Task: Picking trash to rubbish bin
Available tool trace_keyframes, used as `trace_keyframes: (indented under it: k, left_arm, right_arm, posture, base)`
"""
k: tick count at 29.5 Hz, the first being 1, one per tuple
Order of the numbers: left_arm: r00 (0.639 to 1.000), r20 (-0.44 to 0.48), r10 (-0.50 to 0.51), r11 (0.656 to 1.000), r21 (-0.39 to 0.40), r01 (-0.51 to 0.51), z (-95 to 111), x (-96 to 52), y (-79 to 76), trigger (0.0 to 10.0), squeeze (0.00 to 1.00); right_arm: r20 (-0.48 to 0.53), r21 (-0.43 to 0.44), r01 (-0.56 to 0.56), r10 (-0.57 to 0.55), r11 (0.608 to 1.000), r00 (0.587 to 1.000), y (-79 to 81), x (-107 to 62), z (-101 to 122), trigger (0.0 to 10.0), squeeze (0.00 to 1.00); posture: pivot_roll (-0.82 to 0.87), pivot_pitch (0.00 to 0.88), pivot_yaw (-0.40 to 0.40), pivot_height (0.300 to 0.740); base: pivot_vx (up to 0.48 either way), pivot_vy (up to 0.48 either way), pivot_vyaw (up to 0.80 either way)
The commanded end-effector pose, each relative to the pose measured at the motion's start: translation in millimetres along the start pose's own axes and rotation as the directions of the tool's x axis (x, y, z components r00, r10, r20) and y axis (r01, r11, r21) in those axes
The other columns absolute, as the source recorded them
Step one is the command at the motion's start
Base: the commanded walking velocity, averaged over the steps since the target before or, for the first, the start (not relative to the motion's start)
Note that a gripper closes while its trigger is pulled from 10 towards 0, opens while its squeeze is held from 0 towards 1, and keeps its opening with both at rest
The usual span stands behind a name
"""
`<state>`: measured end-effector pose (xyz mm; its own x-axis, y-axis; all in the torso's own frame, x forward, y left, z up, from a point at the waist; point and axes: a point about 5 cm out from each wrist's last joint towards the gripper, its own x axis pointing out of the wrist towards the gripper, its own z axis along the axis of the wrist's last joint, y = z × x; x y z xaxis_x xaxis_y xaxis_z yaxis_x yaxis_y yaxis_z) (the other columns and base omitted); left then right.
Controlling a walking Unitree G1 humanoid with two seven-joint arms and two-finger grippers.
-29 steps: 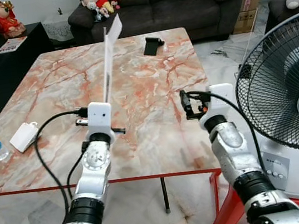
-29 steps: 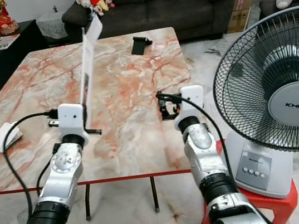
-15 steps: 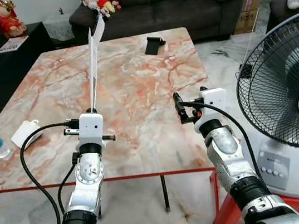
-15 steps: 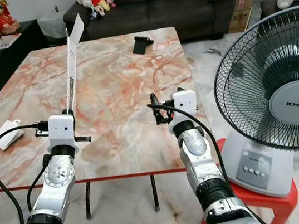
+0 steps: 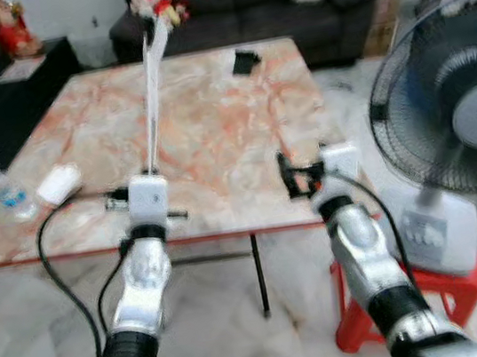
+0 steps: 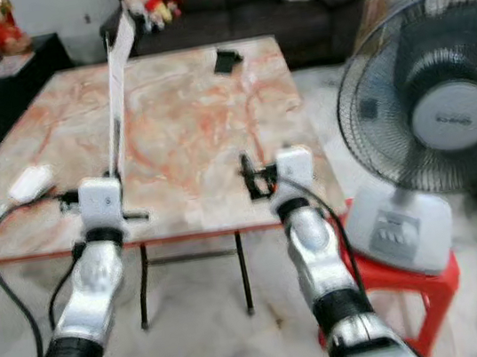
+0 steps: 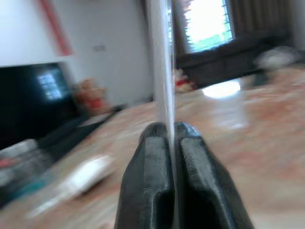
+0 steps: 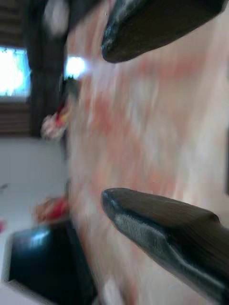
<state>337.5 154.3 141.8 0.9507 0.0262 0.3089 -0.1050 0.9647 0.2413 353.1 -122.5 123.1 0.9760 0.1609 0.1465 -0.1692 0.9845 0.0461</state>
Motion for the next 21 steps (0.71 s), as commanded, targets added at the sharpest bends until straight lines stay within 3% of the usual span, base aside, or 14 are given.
trace_keyframes:
  k: [1,15,21]
  left_arm:
    - [1.0,-0.008,0.0,1.0,-0.003,0.0,-1.2,0.8,0.1,10.0,0.0]
    - [1.0,-0.019,-0.007,1.0,-0.009,0.007,-3.9,0.6,0.2,10.0,0.0]
    - [0.998,-0.07,-0.008,1.0,0.002,0.008,-15.3,-4.0,5.9,10.0,0.0]
  right_arm:
    - [-0.008,0.013,-0.012,0.012,1.0,1.0,4.8,-1.4,-3.1,10.0,0.0]
    - [-0.028,0.044,0.007,-0.006,0.999,1.0,0.6,-2.7,-7.9,10.0,0.0]
    - [-0.115,0.072,0.041,-0.032,0.997,0.993,-9.5,-11.6,-26.2,10.0,0.0]
  posture:
    - [0.01,0.0,0.062,0.74]
    - [0.02,0.0,0.06,0.74]
    - [0.01,0.0,0.061,0.74]
  base:
    - [-0.259,0.0,0.0]
    - [-0.257,0.0,0.0]
    - [-0.172,0.0,0.0]
